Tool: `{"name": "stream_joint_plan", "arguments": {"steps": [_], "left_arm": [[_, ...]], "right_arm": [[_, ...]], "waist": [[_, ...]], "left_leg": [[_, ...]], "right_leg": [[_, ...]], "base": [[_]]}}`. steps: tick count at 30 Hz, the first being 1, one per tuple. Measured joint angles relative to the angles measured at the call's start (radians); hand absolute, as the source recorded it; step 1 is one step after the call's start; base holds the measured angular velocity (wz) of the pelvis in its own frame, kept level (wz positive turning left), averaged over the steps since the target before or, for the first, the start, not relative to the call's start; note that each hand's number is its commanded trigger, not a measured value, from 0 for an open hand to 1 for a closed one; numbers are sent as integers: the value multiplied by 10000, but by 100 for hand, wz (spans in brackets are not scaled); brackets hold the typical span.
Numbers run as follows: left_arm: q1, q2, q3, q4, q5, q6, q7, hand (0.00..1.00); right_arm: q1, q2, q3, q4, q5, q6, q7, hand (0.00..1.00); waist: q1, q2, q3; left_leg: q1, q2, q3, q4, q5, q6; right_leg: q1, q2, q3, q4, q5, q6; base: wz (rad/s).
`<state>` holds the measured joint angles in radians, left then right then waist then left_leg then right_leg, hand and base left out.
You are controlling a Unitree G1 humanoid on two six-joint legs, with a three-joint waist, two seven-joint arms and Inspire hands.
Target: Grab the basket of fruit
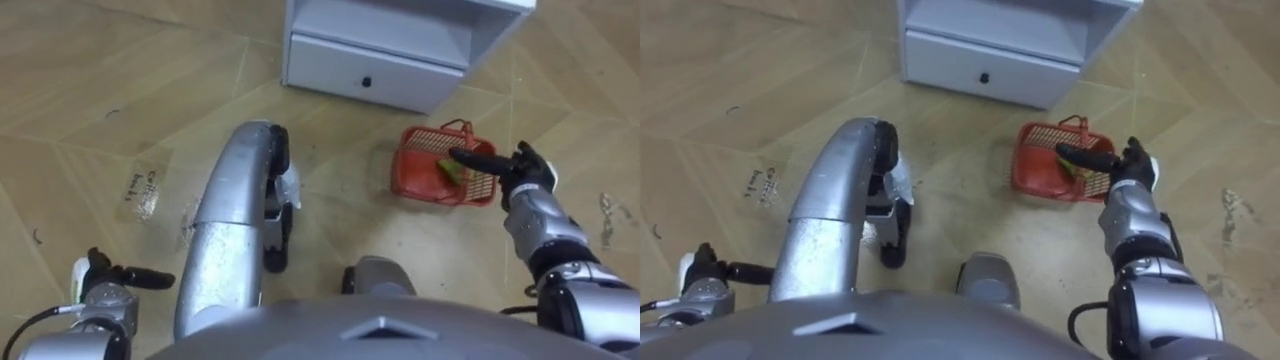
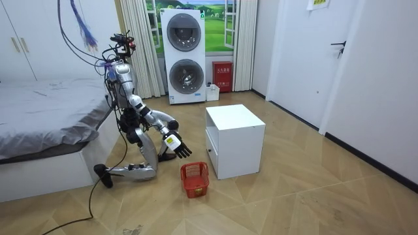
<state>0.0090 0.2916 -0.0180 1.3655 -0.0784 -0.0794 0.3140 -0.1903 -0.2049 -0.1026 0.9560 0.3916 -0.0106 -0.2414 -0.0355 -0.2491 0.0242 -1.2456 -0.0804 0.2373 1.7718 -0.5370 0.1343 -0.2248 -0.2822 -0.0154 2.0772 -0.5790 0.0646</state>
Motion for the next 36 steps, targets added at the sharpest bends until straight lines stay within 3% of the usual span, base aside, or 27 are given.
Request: {"name": "stream_joint_plan", "arguments": {"steps": [1, 2, 4, 8, 13, 15, 19, 22, 25, 27, 29, 36], "left_arm": [[55, -8, -118, -18, 21, -1, -21, 0], [51, -88, -182, -16, 27, 16, -96, 0], [73, -121, -244, -53, 29, 22, -238, 0], [229, -120, -268, -147, 26, 78, -297, 0], [300, -118, -665, -115, 26, 85, -850, 0], [291, -117, -683, -99, 34, 85, -1023, 0], [168, -115, -864, -122, 18, 79, -1314, 0], [92, -48, -1049, -56, -87, 82, -1313, 0], [103, -57, -1254, -37, -102, 89, -1451, 0], [70, -64, -1451, -74, -96, 129, -1570, 0], [29, -61, -1603, -74, -96, 147, -1721, 0], [25, -57, -2354, -83, -502, 335, -2140, 0]], "right_arm": [[-1, -98, -1, -264, -97, -113, -85, 0], [-16, -265, -3, -522, -132, -220, -91, 0], [12, -395, -4, -912, -131, -241, -159, 0], [50, -645, 2, -1375, -132, -402, -497, 0], [48, -803, 37, -1287, -270, -615, -416, 0], [40, -803, 98, -1033, -390, -614, -298, 0], [-54, -1038, 230, -281, -486, -614, 49, 0], [-84, -1044, 426, -45, -638, -613, 75, 0], [-683, -1094, 607, 627, -926, -597, 246, 0], [-997, -1264, 831, 901, -928, -602, 380, 0], [-1146, -1393, 984, 1064, -892, -610, 434, 0], [-1638, -1490, 1603, 2117, -807, -608, 722, 0]], "waist": [[-157, -15, 0], [-229, 142, 79], [-266, 223, 125], [-412, 316, 76], [-384, 516, -3], [-336, 561, 6], [-83, 781, 119], [97, 871, 123], [218, 941, 131], [351, 1067, 185], [576, 1215, 173], [806, 1331, 207]], "left_leg": [[-57, 11, 3, 166, -53, -83], [-138, 99, -94, 331, -94, -172], [-144, 194, -132, 211, -26, -358], [-65, 155, -205, -18, 97, -656], [-43, 133, -256, -131, 149, -826], [-31, 138, -257, -159, 157, -855], [-175, 137, -227, -197, 215, -911], [-291, 140, -188, -244, 254, -922], [-487, 154, -72, -366, 359, -936], [-581, 166, -4, -419, 410, -936], [-718, 168, 59, -456, 422, -950], [-1098, 169, 185, -551, 534, -925]], "right_leg": [[119, 8, -31, 165, -141, -58], [128, 144, -100, 300, -238, -118], [7, 230, -32, 334, -290, -221], [-94, 246, 48, 335, -294, -225], [-186, 277, 134, 364, -300, -219], [-200, 279, 137, 376, -299, -215], [-386, 248, 201, 487, -323, -177], [-565, 208, 223, 528, -351, -121], [-884, 89, 241, 630, -353, -99], [-1057, 44, 368, 691, -381, -54], [-1270, -7, 408, 729, -383, -51], [-1712, -151, 373, 800, -436, 50]], "base": [[7], [0], [-8], [-4], [-4], [0], [-1], [2], [1], [-2], [-2], [5]]}}
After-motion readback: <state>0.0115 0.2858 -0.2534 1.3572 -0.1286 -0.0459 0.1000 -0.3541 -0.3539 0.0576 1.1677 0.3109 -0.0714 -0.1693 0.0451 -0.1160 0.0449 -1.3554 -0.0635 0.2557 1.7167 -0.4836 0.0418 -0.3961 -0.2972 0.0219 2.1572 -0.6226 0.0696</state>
